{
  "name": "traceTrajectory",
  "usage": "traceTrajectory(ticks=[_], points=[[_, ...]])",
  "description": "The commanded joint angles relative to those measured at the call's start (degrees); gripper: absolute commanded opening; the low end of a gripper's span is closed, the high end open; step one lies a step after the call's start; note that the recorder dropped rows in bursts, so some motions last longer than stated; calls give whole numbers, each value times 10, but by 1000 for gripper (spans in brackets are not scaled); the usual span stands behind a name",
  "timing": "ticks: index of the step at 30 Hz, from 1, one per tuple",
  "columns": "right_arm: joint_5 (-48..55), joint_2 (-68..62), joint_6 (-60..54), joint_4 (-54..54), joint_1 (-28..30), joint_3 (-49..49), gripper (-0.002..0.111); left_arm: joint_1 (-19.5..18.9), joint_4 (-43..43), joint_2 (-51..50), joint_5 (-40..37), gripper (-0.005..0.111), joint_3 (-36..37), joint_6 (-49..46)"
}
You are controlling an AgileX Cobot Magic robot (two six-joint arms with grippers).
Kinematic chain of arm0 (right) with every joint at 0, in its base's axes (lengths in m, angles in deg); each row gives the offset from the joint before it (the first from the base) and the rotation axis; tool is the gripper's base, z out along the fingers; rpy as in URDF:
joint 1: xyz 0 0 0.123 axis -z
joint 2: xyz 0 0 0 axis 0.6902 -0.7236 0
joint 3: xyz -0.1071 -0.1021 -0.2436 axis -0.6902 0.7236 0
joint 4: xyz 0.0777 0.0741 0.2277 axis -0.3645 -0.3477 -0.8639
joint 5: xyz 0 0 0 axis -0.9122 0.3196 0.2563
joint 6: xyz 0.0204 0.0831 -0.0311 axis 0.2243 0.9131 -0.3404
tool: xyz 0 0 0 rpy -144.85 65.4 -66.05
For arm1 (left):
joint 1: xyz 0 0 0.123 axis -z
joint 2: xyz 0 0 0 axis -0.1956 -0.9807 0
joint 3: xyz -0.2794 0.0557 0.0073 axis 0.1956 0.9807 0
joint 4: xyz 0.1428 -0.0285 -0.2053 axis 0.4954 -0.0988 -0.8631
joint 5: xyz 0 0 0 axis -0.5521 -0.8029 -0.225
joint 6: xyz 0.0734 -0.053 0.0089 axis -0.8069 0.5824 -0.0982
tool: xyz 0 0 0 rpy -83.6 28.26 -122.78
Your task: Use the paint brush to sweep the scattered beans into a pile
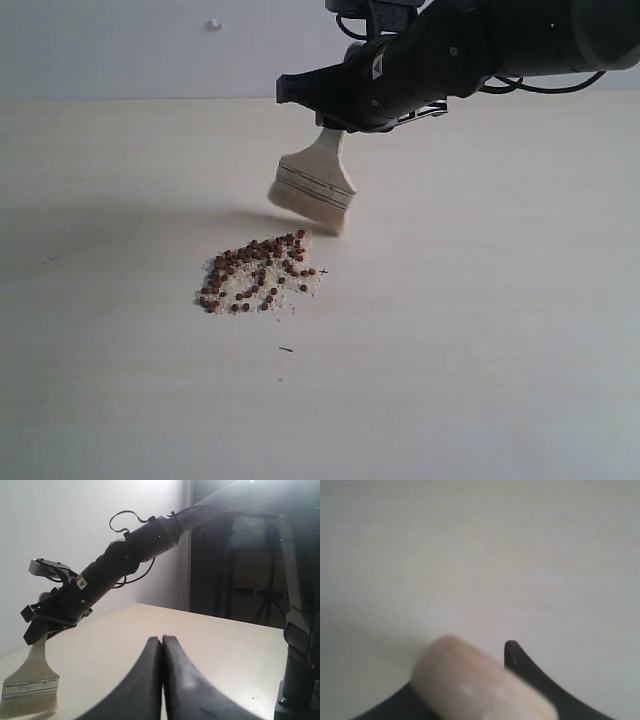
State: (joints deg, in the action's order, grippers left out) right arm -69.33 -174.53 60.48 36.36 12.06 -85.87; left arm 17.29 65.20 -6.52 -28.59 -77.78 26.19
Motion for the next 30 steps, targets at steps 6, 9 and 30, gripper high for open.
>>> traceTrajectory(ticks=[6, 9, 30], points=[[100, -9, 131, 170, -17, -58, 0, 0, -2, 2, 2, 0, 1, 1], [162, -9, 176, 238, -31, -68, 0, 0, -2, 2, 2, 0, 1, 1], [148, -76, 298, 289, -76, -68, 0, 0, -2, 2, 2, 0, 1, 1]])
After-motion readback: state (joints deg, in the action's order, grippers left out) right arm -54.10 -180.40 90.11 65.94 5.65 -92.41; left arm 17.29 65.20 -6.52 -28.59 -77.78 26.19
